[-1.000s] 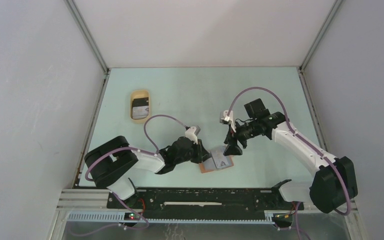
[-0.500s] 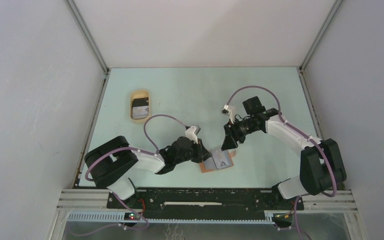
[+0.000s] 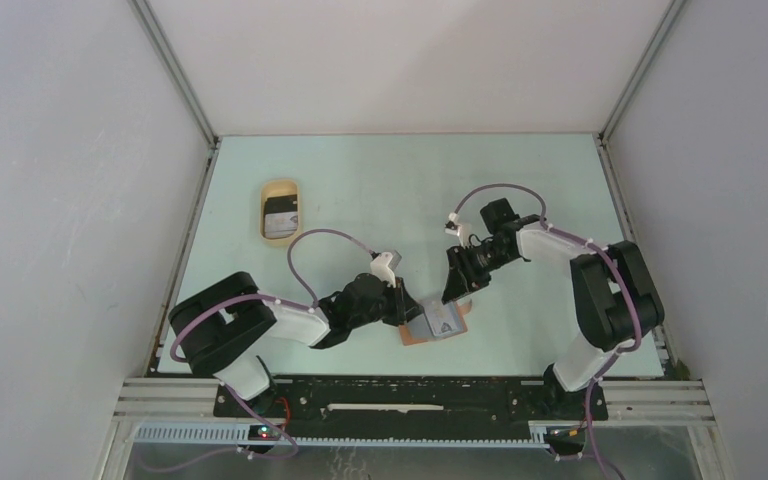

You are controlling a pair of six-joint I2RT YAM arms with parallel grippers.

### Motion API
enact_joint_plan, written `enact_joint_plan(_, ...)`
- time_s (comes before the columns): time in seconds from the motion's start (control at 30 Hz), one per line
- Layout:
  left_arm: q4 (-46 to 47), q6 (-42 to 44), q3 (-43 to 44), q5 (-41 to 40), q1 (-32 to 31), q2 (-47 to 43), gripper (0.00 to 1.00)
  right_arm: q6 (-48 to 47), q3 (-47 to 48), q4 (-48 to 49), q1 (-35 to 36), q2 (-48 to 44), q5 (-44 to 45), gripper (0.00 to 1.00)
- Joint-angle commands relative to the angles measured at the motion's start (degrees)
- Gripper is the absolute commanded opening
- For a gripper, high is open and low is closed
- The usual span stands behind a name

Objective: Put the credit cards into the card holder
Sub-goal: Open the card holder at the center of the board.

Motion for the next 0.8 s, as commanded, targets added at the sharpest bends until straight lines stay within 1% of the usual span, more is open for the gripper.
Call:
enact_joint_plan(0.0, 1.58, 1.01, -1.1, -1.36, -0.3, -0.08, 0.18, 4.15, 2.37, 0.49, -0.74, 2.58, -0.35, 0.52)
enact_joint_plan(0.37, 1.58, 0.62, -0.84, -1.36, -0.3, 1.13, 0.17, 5.44, 2.57, -0.01, -1.29, 6.84, -1.04, 0.52)
enact_joint_plan(0.77, 1.58, 0.55, -0.67, -1.28, -0.3, 1.43, 0.16, 5.45, 2.82, -0.26, -1.49, 9.54, 0.62, 0.53)
